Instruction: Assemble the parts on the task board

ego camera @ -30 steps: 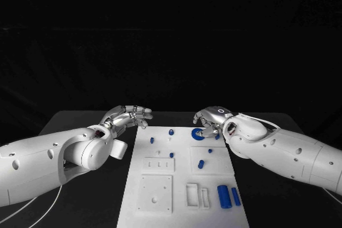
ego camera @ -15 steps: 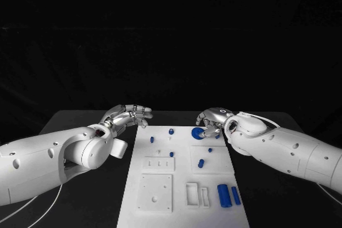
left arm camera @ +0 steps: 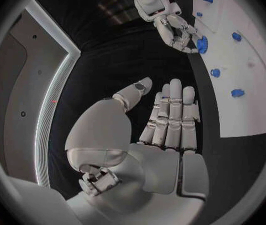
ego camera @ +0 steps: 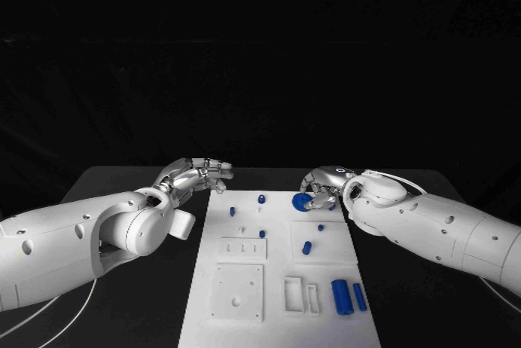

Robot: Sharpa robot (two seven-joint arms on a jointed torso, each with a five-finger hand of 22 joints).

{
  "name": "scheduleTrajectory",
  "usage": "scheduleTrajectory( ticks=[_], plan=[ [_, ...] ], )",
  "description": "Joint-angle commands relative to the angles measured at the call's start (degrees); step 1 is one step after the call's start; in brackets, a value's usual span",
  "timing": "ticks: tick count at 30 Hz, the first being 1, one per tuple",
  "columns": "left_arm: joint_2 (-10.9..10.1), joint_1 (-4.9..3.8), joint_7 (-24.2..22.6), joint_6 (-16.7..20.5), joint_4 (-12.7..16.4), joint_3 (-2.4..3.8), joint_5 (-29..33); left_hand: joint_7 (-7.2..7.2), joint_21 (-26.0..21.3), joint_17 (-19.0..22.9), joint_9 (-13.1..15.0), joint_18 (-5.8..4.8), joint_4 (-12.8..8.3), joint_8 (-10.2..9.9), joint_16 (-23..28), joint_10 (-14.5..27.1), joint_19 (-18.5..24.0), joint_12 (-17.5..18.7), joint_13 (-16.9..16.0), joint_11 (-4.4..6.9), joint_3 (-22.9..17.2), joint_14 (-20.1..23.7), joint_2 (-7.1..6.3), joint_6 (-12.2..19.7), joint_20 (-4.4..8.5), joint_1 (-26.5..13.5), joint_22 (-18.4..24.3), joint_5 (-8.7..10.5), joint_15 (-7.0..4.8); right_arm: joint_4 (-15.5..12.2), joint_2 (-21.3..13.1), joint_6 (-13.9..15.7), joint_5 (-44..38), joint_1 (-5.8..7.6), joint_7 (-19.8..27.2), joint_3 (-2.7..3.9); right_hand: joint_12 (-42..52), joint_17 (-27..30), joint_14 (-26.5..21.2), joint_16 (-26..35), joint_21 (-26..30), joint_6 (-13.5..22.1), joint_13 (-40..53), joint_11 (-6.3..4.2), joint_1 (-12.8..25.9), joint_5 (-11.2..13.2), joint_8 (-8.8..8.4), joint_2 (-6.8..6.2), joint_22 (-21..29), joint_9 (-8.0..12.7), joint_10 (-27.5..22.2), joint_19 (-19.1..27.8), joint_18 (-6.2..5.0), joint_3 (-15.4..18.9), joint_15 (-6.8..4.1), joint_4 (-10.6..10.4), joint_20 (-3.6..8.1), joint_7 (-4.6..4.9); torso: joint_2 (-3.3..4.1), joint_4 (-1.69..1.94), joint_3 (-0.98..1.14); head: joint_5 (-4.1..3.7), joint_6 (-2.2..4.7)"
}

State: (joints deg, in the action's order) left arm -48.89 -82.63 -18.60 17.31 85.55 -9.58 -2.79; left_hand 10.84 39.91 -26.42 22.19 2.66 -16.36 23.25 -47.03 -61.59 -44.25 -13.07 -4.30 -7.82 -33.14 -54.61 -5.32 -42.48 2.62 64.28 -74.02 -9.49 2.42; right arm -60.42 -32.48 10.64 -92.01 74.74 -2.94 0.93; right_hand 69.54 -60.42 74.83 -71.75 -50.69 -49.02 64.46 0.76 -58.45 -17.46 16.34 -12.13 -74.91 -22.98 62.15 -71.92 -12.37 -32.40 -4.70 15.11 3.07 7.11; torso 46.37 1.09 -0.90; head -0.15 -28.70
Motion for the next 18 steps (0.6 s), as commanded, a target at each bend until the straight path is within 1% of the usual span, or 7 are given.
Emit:
scheduleTrajectory(
  ticks=[1,4,9,14,18],
  plan=[
    [0.11,-0.08,-0.33,-0.37,0.07,0.06,-0.23,0.30,0.25,0.07,-0.09,1.20,0.07,-0.22,-0.19,0.17,-0.05,0.29,0.08,-0.37,-0.21,-0.28,-0.17,-0.05,0.51,0.30,0.09,0.17,0.10,0.15,0.16,-2.03,0.48,-0.24,0.93,-0.08,0.24,-0.11,-0.04,0.35,0.29,-1.97,0.06,0.86,-0.21,1.05,0.44,0.92,-0.64,-0.17,-0.96,0.23,-2.63,-0.15,0.03,-0.16,0.10,1.00,-0.03,-0.04,0.00,0.05,-0.12],
    [0.11,-0.08,-0.31,-0.40,0.04,0.06,-0.23,0.30,0.25,0.07,-0.09,1.20,0.06,-0.22,-0.19,0.18,-0.04,0.30,0.08,-0.37,-0.21,-0.28,-0.17,-0.04,0.51,0.30,0.10,0.16,0.10,0.28,0.22,-2.50,0.48,-0.35,0.96,-0.10,0.29,-0.15,-0.03,0.43,0.33,-2.95,0.03,0.54,-0.53,2.65,0.96,1.47,-0.64,-0.35,-0.93,0.25,-2.63,-1.19,-0.26,-0.44,0.04,0.67,-0.04,-0.06,0.00,0.07,-0.18],
    [0.05,-0.08,-0.27,-0.40,0.07,0.06,-0.25,0.30,0.25,0.09,-0.09,1.20,0.07,-0.22,-0.20,0.18,-0.04,0.30,0.08,-0.37,-0.20,-0.28,-0.16,-0.04,0.51,0.29,0.11,0.16,0.10,0.42,0.31,-3.22,0.48,-0.49,1.09,-0.18,0.25,-0.22,0.02,0.59,0.34,-4.53,-0.07,0.05,-0.76,6.08,1.69,2.26,-0.69,-0.59,-0.91,0.29,-2.63,-3.53,-0.72,-1.31,-0.06,0.15,-0.06,-0.08,0.01,0.07,-0.25],
    [0.07,-0.08,-0.20,-0.46,0.06,0.06,-0.35,0.30,0.26,0.09,-0.09,1.20,0.06,-0.22,-0.20,0.18,-0.04,0.31,0.08,-0.38,-0.20,-0.27,-0.17,-0.03,0.51,0.28,0.12,0.16,0.10,0.49,0.41,-3.56,-0.03,-0.59,0.93,-0.29,0.24,-0.26,0.02,0.66,0.30,-5.08,-0.09,-0.13,-0.67,6.77,1.91,2.38,-0.74,-0.65,-0.90,0.32,-2.63,-4.36,-0.91,-1.60,-0.11,-0.04,-0.03,-0.07,0.01,0.08,-0.31],
    [0.04,-0.08,-0.13,-0.46,0.07,0.06,-0.33,0.30,0.26,0.11,-0.09,1.20,0.06,-0.23,-0.20,0.19,-0.03,0.31,0.09,-0.38,-0.19,-0.27,-0.17,-0.03,0.51,0.28,0.13,0.16,0.10,0.49,0.47,-4.82,-1.25,-0.61,0.27,-0.48,0.29,-0.30,0.04,0.65,0.21,-5.17,-0.08,-0.19,-0.38,6.72,1.92,1.93,-0.81,-0.64,-0.86,0.30,-2.63,-4.28,-0.97,-1.50,-0.12,-0.09,-0.03,-0.04,0.00,0.05,-0.39]
  ],
)
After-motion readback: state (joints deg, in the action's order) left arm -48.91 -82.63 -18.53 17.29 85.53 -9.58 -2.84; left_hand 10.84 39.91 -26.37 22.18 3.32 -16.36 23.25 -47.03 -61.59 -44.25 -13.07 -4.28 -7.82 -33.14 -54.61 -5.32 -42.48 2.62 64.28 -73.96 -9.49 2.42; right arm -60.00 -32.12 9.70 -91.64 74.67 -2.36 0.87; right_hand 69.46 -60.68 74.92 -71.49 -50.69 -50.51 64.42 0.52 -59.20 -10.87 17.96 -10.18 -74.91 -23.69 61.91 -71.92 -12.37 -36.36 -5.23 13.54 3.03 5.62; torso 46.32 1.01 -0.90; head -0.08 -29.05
